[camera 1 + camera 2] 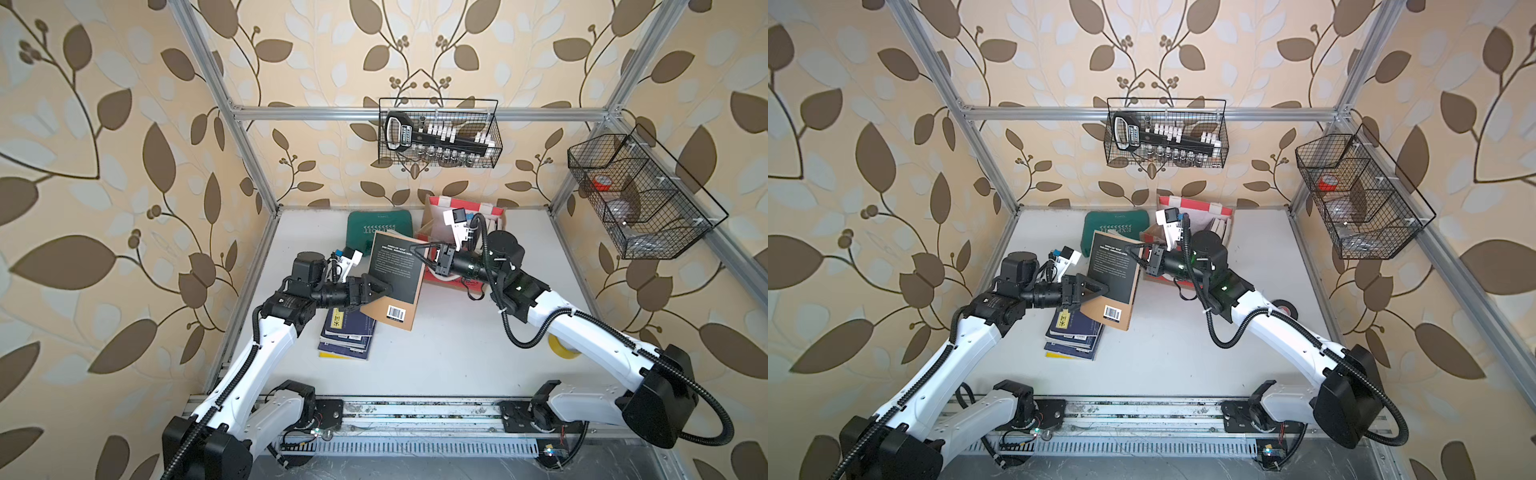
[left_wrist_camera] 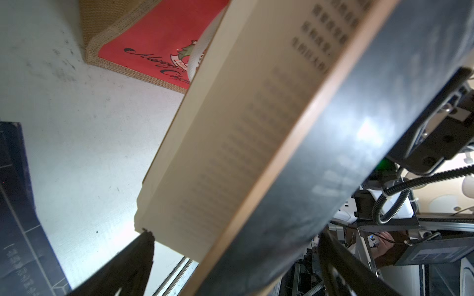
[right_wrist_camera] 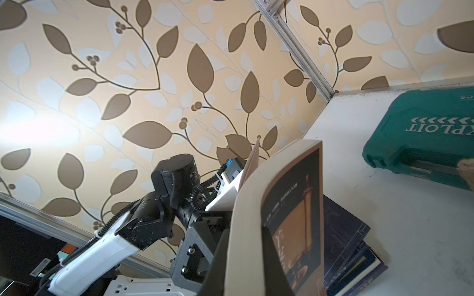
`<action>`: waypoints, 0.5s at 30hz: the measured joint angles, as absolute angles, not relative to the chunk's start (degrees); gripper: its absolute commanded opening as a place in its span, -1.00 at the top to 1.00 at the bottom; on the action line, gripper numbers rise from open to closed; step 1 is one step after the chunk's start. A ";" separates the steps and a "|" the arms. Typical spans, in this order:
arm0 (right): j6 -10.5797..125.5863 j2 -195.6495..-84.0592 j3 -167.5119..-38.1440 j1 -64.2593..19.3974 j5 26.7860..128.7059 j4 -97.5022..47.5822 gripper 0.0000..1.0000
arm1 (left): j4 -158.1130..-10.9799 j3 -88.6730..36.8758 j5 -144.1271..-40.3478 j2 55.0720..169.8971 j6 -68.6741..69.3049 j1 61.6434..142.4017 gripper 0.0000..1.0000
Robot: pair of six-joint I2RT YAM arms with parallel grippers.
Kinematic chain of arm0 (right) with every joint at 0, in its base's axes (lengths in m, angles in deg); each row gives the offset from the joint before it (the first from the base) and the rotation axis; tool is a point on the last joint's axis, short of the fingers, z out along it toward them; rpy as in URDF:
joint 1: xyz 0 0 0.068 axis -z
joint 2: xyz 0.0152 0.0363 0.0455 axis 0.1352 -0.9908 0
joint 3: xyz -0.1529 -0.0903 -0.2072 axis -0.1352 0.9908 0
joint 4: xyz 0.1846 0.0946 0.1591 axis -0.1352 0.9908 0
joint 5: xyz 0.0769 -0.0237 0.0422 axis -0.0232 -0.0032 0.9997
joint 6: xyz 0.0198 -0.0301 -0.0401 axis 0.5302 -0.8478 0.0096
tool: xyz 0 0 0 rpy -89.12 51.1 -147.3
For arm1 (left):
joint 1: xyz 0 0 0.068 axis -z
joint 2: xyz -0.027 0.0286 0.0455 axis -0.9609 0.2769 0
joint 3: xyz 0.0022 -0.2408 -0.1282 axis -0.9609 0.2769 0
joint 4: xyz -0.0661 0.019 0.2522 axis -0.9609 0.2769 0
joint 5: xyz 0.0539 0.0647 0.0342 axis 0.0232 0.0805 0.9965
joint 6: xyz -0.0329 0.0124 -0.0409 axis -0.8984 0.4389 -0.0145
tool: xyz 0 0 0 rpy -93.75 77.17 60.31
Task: Put the books into the canvas bag
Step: Pick up the book from the book.
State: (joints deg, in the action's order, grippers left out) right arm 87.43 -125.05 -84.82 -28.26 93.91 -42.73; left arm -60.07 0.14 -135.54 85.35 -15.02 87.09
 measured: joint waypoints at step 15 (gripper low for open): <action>102.07 -123.26 -84.40 -23.45 105.76 -59.10 1.00 | -68.25 0.05 -139.69 83.34 -17.25 89.39 -0.98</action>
State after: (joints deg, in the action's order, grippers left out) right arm 102.07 -123.26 -84.40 -23.45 105.76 -59.10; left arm -68.25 0.05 -139.69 83.34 -17.25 89.39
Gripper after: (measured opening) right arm 0.118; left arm 0.990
